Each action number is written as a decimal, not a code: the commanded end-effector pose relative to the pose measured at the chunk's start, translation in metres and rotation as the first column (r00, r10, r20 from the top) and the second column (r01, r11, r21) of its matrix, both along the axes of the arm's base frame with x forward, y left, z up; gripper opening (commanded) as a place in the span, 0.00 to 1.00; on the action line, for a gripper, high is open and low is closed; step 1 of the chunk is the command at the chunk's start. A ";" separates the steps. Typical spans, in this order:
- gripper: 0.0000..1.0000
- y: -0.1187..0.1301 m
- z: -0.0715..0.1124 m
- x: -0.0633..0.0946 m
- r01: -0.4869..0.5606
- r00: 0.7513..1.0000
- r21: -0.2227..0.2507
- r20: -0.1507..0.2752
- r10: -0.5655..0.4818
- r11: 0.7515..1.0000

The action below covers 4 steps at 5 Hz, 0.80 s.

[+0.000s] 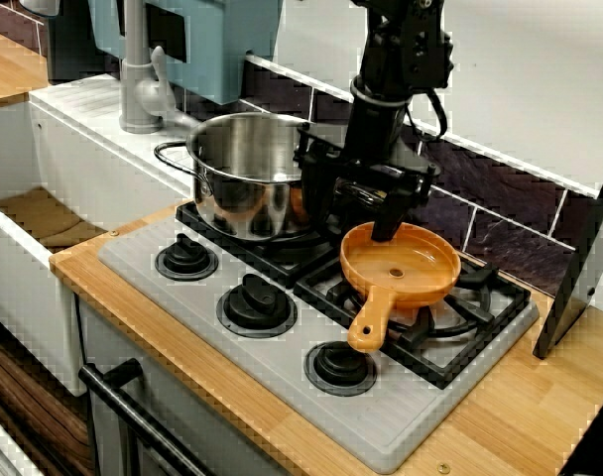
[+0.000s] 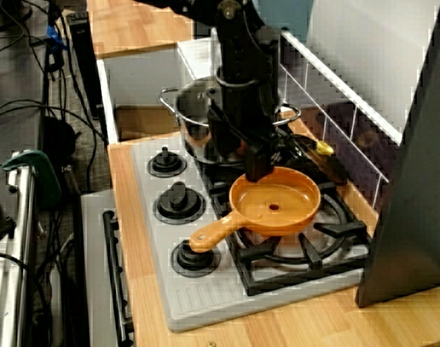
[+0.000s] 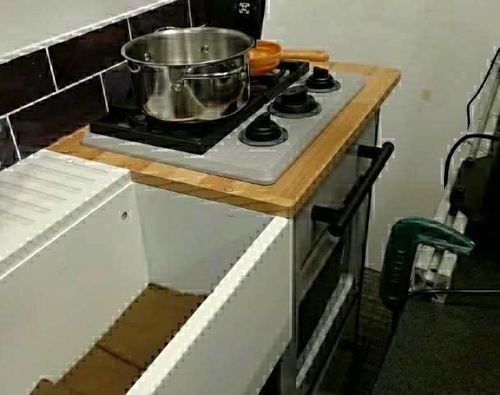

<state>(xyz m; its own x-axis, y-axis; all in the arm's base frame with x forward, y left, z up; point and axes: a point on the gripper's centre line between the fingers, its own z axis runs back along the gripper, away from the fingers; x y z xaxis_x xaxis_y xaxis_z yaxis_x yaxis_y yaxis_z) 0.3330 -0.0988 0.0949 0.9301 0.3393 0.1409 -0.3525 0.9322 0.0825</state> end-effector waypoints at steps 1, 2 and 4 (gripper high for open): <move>1.00 -0.004 0.019 -0.007 -0.011 0.998 -0.009 0.060 0.011 1.000; 1.00 -0.003 0.016 -0.005 -0.007 0.998 -0.011 0.061 0.007 1.000; 1.00 -0.001 0.012 -0.002 0.012 0.998 -0.021 0.056 -0.011 1.000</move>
